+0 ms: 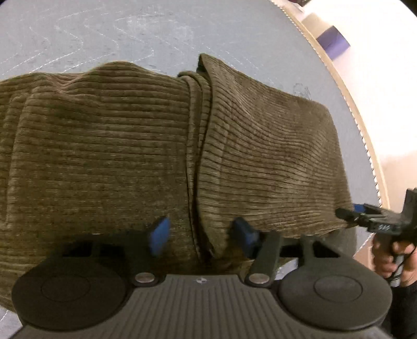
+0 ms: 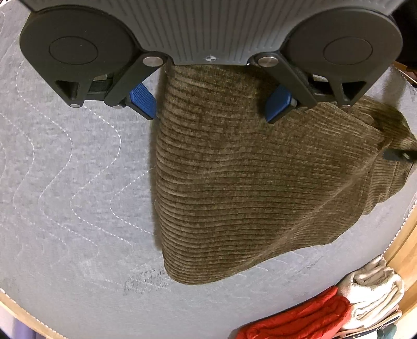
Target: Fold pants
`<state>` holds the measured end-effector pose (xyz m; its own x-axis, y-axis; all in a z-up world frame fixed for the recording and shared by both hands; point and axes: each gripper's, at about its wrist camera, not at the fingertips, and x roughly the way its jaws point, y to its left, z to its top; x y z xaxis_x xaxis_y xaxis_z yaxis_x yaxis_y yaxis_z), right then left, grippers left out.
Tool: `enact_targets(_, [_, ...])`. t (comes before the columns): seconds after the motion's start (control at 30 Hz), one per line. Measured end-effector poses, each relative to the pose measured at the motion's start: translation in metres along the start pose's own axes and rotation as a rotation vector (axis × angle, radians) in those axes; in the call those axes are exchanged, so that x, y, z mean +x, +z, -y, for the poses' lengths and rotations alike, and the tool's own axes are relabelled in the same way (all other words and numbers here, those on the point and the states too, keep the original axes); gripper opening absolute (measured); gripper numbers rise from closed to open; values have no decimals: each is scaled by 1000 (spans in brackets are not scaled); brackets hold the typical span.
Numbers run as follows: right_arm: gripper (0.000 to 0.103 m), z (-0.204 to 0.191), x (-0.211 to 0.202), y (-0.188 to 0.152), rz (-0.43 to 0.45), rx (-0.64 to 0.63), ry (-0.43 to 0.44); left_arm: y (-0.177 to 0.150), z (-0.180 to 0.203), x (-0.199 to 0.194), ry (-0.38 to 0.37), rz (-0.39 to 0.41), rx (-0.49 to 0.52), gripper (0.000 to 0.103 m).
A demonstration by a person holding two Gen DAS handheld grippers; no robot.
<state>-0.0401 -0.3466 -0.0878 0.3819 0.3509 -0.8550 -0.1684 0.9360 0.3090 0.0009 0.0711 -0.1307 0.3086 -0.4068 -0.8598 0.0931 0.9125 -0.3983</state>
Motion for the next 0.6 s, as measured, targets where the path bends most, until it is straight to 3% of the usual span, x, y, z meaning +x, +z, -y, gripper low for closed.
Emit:
enact_targets(0.07, [86, 1, 0, -1, -8, 6, 14, 3, 9, -4, -10, 14, 55, 16])
enact_targets(0.1, [70, 1, -2, -2, -5, 2, 30, 2, 17, -12, -3, 35, 102, 13])
enact_targets(0.13, [61, 0, -5, -2, 11, -9, 15, 1, 26, -21, -25, 56, 138, 12])
enact_targets(0.17, [39, 0, -10, -2, 33, -14, 7, -1, 33, -35, -63, 87, 165, 12])
enact_targets(0.2, [29, 4, -18, 0, 56, 15, 20, -3, 38, -46, -96, 114, 179, 12])
enact_targets(0.27, [25, 17, -32, 4, 97, 75, 58, -8, 46, -60, -122, 127, 208, 12])
enact_targets(0.37, [24, 25, -36, 3, 91, 86, 72, -23, 50, -42, -23, 22, 310, 8])
enact_targets(0.43, [26, 25, -28, 0, 46, 76, 41, -32, 54, -29, 112, -11, 413, 18])
enact_targets(0.47, [34, 25, -25, 0, 27, 72, 22, -31, 54, -30, 142, 9, 410, 21])
enact_targets(0.53, [54, 26, -24, 0, 22, 87, -8, -24, 49, -42, 110, 74, 363, 31])
enact_targets(0.57, [71, 27, -24, 1, 24, 96, -19, -19, 48, -50, 89, 120, 337, 34])
enact_targets(0.6, [81, 26, -24, 2, 26, 101, -23, -17, 46, -57, 87, 166, 317, 38])
